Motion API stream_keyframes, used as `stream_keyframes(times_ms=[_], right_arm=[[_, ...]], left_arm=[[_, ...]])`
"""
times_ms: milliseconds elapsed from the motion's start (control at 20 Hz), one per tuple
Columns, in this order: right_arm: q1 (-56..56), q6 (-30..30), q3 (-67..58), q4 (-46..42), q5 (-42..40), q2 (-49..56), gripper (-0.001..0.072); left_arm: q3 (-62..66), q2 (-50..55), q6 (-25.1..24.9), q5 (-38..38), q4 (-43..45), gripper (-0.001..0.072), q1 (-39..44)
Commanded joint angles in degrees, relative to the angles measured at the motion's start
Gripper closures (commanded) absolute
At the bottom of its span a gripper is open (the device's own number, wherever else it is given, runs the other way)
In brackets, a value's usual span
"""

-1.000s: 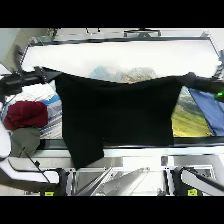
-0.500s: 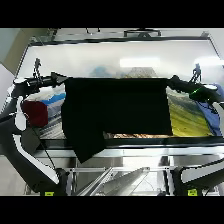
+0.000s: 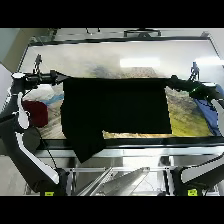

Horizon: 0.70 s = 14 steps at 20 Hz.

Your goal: Fold the shirts.

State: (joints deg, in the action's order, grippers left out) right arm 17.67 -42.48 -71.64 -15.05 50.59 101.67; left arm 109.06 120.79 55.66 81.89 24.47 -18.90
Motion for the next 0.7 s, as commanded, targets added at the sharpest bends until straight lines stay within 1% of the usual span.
stream_keyframes(times_ms=[0, 150, 300, 400, 550, 650], right_arm=[[0.7, -4.8, -0.1, -9.6, 1.2, 0.1, 0.0697], [1.8, -5.9, -0.1, -11.6, 2.5, 0.1, 0.0696], [2.2, -5.8, -0.1, -12.0, 2.4, 0.2, 0.0696], [2.0, -5.8, -0.1, -12.0, 2.4, 0.7, 0.0696], [1.2, -5.8, 0.0, -12.0, 2.5, 2.3, 0.0696], [0.7, -5.6, 0.0, -12.0, 2.3, 3.1, 0.0696]], left_arm=[[-0.1, -0.5, 5.0, 6.3, 8.6, 0.0693, -0.3], [-6.6, -4.9, 5.0, 5.7, 9.1, 0.0693, -1.8], [-15.4, -9.3, 4.2, 0.7, 10.7, 0.0693, -3.6], [-20.0, -10.4, 2.7, -2.5, 10.2, 0.0692, -3.5], [-25.6, -10.6, -0.1, -8.0, 9.9, 0.0692, -0.8], [-27.8, -10.6, -1.0, -11.0, 10.1, 0.0692, 1.2]])
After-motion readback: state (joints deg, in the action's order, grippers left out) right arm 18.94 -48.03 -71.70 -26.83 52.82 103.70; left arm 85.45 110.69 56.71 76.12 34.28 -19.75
